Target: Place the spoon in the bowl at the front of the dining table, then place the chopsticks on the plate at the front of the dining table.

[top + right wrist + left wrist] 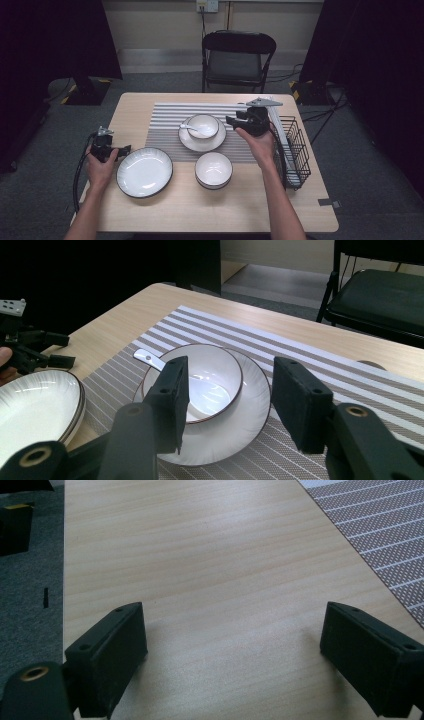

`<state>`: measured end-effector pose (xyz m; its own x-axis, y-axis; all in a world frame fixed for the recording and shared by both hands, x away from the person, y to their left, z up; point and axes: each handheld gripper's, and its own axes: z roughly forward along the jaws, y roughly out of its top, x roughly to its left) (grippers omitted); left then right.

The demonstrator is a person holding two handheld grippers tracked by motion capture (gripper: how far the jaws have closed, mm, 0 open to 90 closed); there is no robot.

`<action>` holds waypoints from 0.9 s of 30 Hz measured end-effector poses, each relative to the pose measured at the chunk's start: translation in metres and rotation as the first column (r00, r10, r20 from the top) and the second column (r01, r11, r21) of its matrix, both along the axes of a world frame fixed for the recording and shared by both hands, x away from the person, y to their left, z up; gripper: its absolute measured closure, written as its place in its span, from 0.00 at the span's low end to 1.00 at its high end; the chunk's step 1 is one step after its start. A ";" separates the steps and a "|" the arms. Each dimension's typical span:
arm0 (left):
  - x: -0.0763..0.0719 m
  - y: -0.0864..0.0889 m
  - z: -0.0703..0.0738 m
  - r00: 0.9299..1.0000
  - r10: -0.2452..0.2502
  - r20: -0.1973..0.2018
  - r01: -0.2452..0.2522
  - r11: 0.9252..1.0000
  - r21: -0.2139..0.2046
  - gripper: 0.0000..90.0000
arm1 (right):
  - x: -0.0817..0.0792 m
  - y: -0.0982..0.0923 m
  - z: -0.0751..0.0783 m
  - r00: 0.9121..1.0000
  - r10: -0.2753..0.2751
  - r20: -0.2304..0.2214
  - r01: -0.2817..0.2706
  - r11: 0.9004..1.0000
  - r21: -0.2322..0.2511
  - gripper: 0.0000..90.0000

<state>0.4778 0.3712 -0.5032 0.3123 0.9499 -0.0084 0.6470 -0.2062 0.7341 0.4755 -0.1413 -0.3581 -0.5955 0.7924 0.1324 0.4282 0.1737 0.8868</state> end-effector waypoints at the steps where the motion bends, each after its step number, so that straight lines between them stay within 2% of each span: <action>1: 0.000 0.000 0.000 1.000 0.000 0.001 0.000 1.000 0.001 0.12 | -0.001 -0.002 0.001 1.000 -0.005 -0.001 0.005 1.000 0.004 0.56; 8: 0.000 0.000 0.000 1.000 0.001 0.000 -0.001 1.000 0.002 0.12 | -0.005 -0.017 0.005 0.999 -0.042 -0.001 0.042 0.999 0.011 0.54; 15: 0.000 0.000 0.000 1.000 0.002 -0.001 -0.002 1.000 0.001 0.12 | -0.008 -0.028 0.010 0.998 -0.064 0.014 0.064 0.998 -0.010 0.54; 17: 0.000 0.000 0.000 1.000 0.001 0.000 -0.001 1.000 0.001 0.12 | -0.008 -0.030 0.012 0.997 -0.065 0.031 0.066 0.998 -0.023 0.54; 27: 0.000 0.000 0.000 1.000 0.003 -0.002 -0.003 1.000 0.002 0.12 | -0.006 -0.045 0.013 0.995 -0.091 0.033 0.091 0.996 -0.015 0.52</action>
<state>0.4776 0.3711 -0.5030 0.3098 0.9508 -0.0072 0.6488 -0.2059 0.7326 0.4692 -0.1864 -0.3449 -0.5244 0.8454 0.1009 0.4146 0.1501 0.8976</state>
